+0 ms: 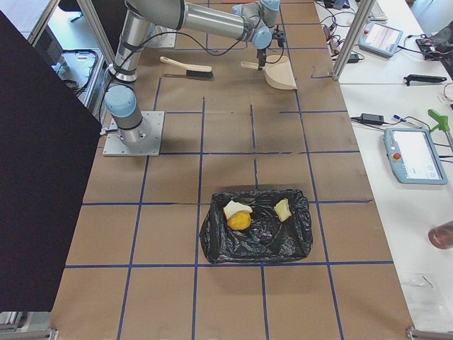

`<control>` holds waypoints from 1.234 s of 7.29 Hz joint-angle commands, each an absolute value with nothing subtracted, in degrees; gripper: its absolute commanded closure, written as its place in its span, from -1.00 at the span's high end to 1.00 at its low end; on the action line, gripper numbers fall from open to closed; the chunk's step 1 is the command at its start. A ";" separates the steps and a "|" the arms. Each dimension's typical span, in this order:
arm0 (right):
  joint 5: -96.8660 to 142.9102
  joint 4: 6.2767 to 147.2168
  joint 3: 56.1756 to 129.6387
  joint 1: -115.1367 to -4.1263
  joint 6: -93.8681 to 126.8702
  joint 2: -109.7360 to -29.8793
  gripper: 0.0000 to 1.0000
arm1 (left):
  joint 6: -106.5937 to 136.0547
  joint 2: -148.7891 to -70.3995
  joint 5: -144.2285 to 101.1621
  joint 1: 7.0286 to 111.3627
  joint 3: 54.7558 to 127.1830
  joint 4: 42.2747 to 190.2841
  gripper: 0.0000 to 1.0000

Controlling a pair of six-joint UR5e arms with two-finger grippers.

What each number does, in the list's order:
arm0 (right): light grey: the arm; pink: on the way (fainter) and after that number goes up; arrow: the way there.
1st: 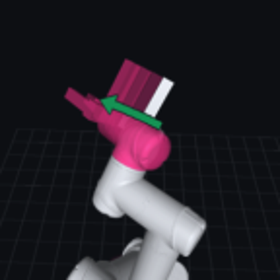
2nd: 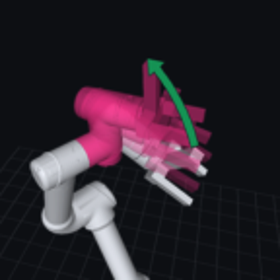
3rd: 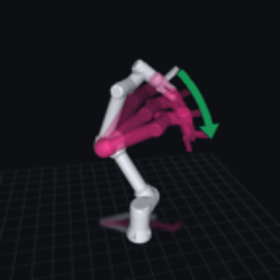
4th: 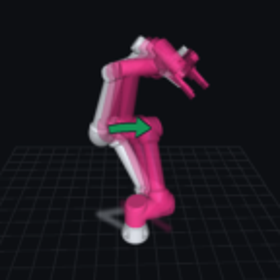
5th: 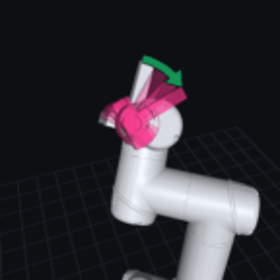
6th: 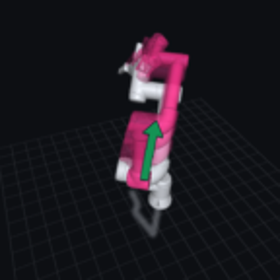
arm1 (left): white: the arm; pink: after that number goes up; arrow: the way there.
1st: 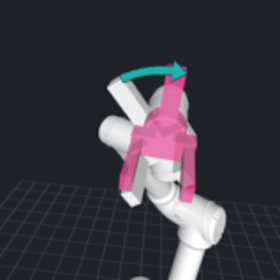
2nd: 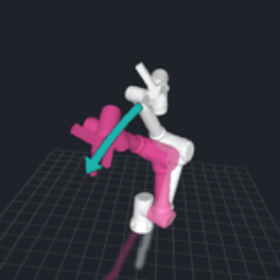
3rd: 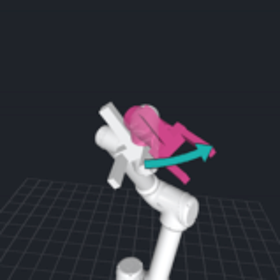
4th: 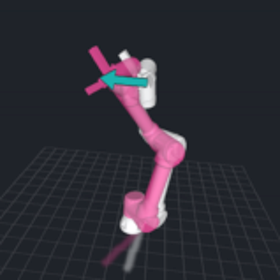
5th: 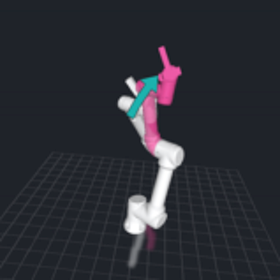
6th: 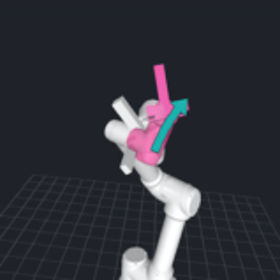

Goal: Sweep and dump trash in nearest bin

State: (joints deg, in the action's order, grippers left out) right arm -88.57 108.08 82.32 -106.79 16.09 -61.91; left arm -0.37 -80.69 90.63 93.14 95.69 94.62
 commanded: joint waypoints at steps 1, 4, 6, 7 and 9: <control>-88.68 95.51 83.05 -100.15 7.94 -70.88 0.99 | -1.40 -79.99 90.35 93.08 95.19 93.61 1.00; -89.03 86.77 85.32 -91.78 -5.41 -80.82 0.99 | -5.34 -79.89 90.53 87.22 96.41 92.19 1.00; -89.73 87.18 92.60 -86.86 -10.87 -89.17 0.99 | -5.54 -79.80 90.09 87.36 96.86 92.11 1.00; -89.74 86.93 94.38 -83.96 -12.81 -92.78 0.99 | -5.02 -80.15 90.17 87.36 96.68 92.20 1.00; -89.65 86.84 94.83 -83.67 -11.79 -94.92 0.99 | -5.01 -81.03 90.44 87.36 96.59 92.29 1.00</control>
State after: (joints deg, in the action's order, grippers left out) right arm -89.70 86.89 94.29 -84.21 -12.20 -93.28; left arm -5.06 -80.42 90.35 87.38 96.61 92.24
